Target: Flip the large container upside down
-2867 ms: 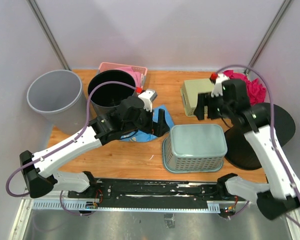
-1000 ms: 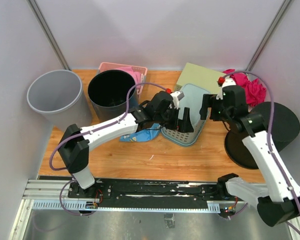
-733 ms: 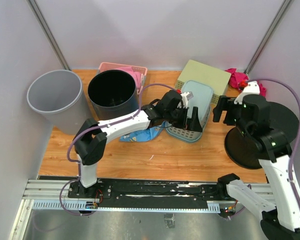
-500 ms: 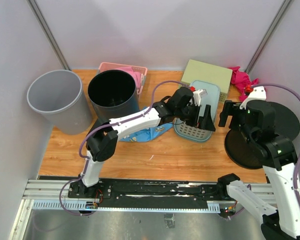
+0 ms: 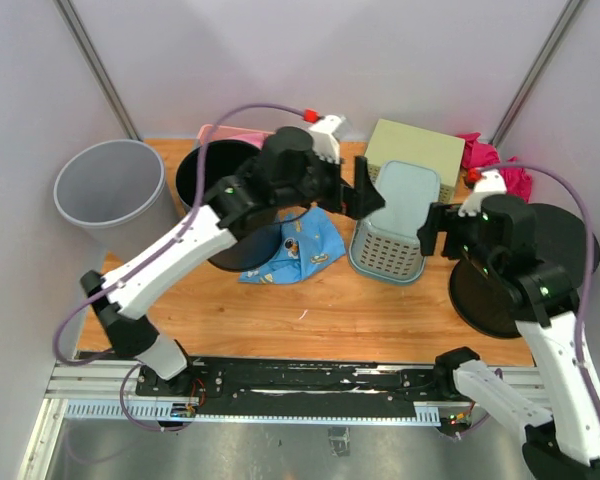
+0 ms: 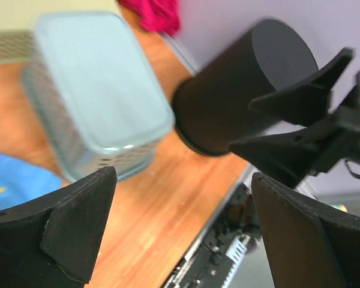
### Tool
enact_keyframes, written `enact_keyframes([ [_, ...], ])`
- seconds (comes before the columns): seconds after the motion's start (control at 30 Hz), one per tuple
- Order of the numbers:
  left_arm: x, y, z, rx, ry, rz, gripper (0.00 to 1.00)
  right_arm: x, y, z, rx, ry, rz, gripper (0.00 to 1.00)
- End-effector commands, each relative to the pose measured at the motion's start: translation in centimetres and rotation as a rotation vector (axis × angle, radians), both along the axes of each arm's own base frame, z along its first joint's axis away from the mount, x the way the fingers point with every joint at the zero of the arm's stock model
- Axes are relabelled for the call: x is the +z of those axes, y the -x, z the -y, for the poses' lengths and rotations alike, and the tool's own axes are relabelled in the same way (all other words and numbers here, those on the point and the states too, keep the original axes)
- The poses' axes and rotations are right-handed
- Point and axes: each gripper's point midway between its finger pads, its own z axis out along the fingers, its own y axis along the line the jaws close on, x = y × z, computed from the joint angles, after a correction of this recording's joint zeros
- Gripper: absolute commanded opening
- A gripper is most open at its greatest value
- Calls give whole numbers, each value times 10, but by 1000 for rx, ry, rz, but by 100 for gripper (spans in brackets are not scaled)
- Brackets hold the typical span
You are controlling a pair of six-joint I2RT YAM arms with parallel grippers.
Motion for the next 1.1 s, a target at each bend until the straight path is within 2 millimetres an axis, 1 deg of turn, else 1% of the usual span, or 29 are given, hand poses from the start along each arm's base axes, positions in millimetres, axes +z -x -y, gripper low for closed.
enact_keyframes([
  [0.0,14,-28,-90,312,-162,79,99,-9,-32,-69,211,-85,-35,81],
  [0.03,17,-32,-108,359,-166,76,99,-12,-39,-83,237,-67,-39,81],
  [0.07,19,-38,-130,415,-170,73,99,-13,-45,-98,270,-52,-44,82],
  [0.13,17,-47,-166,510,-197,57,99,-16,-60,-130,331,-43,-67,82],
  [0.17,14,-50,-180,546,-213,49,99,-29,-71,-146,354,-22,-109,82],
  [0.2,10,-52,-194,582,-231,41,99,-35,-77,-160,378,-9,-132,82],
  [0.27,1,-56,-212,620,-258,23,99,-53,-94,-182,406,20,-188,82],
  [0.3,-5,-58,-217,629,-270,12,99,-60,-102,-191,414,30,-210,82],
  [0.33,-11,-59,-219,629,-284,3,99,-68,-111,-196,408,49,-229,82],
  [0.4,-22,-61,-220,620,-315,-14,99,-88,-128,-197,378,106,-267,84],
  [0.47,-30,-64,-220,611,-345,-20,99,-106,-139,-190,348,158,-314,84],
  [0.53,-36,-68,-219,602,-368,-23,99,-121,-147,-176,307,173,-362,84],
  [0.57,-40,-70,-219,599,-383,-26,99,-127,-149,-165,279,174,-383,84],
  [0.63,-49,-73,-217,578,-407,-35,99,-132,-149,-147,226,179,-402,84],
  [0.7,-62,-75,-211,545,-432,-56,99,-134,-147,-124,157,196,-412,85],
  [0.77,-78,-74,-201,496,-445,-95,99,-128,-143,-110,121,205,-405,85],
  [0.8,-84,-74,-197,472,-445,-112,99,-121,-140,-109,124,200,-389,85],
  [0.9,-92,-72,-184,422,-422,-143,98,-106,-132,-114,161,151,-363,84],
  [0.97,-94,-72,-180,406,-413,-151,94,-97,-127,-116,171,120,-343,84],
  [1.07,-99,-73,-179,405,-421,-156,87,-84,-120,-117,182,78,-300,84],
])
